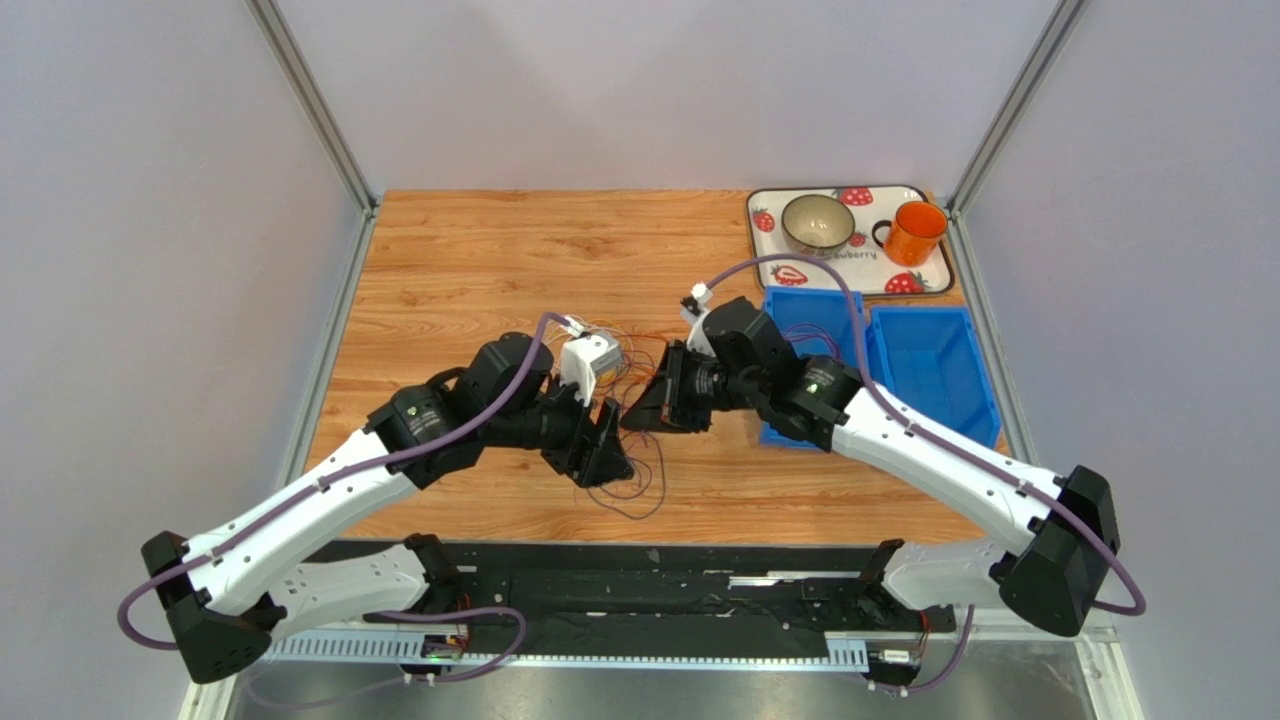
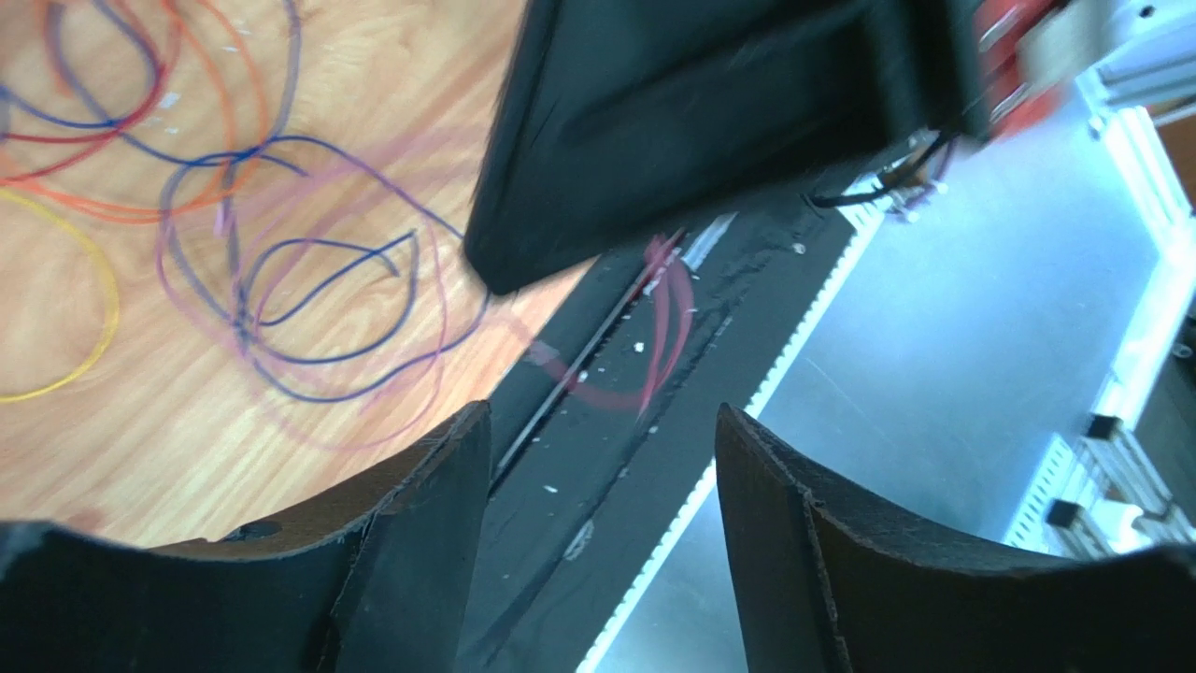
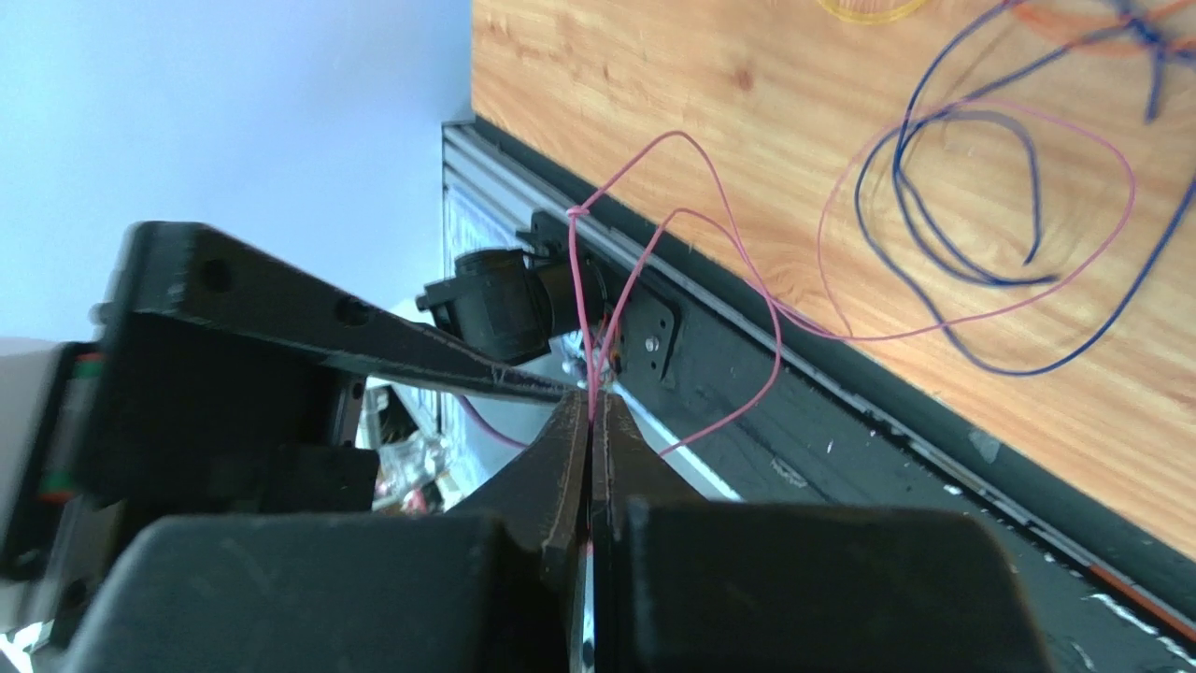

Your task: Untangle the cables

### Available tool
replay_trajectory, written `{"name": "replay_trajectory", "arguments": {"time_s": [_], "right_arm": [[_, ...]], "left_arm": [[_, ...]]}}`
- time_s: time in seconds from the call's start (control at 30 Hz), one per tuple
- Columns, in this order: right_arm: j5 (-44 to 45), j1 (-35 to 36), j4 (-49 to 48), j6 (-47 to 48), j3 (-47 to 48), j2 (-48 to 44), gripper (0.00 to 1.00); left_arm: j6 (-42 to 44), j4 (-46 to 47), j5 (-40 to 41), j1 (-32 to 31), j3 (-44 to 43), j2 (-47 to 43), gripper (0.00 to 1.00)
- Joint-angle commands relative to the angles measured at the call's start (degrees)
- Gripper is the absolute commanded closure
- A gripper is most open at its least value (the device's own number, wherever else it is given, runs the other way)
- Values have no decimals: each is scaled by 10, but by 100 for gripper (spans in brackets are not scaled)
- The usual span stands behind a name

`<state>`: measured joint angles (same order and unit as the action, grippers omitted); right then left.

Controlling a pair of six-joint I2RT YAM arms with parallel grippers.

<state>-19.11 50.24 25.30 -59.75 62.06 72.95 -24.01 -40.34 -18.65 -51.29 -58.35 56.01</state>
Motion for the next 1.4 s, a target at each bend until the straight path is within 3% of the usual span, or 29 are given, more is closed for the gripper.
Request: {"name": "replay_trajectory", "arguments": {"time_s": [0.0, 0.17, 0.63, 0.93, 1.17, 1.37], "right_arm": [[58, -8, 76, 78, 81, -30, 100], [111, -15, 135, 123, 149, -40, 100], [262, -49, 279, 240, 360, -20, 100], [335, -134, 342, 296, 388, -47, 100], [368, -228, 378, 336, 387, -77, 100], [398, -268, 382, 359, 383, -93, 100]], "left_arm": [[35, -62, 56, -1, -41, -30, 31], [60, -121, 129, 4, -56, -56, 28], [50, -89, 211, 15, 26, -141, 27], [37, -93, 284, 15, 36, -178, 28], [39, -90, 289, 14, 41, -199, 28], [41, -85, 281, 15, 44, -206, 28]]}}
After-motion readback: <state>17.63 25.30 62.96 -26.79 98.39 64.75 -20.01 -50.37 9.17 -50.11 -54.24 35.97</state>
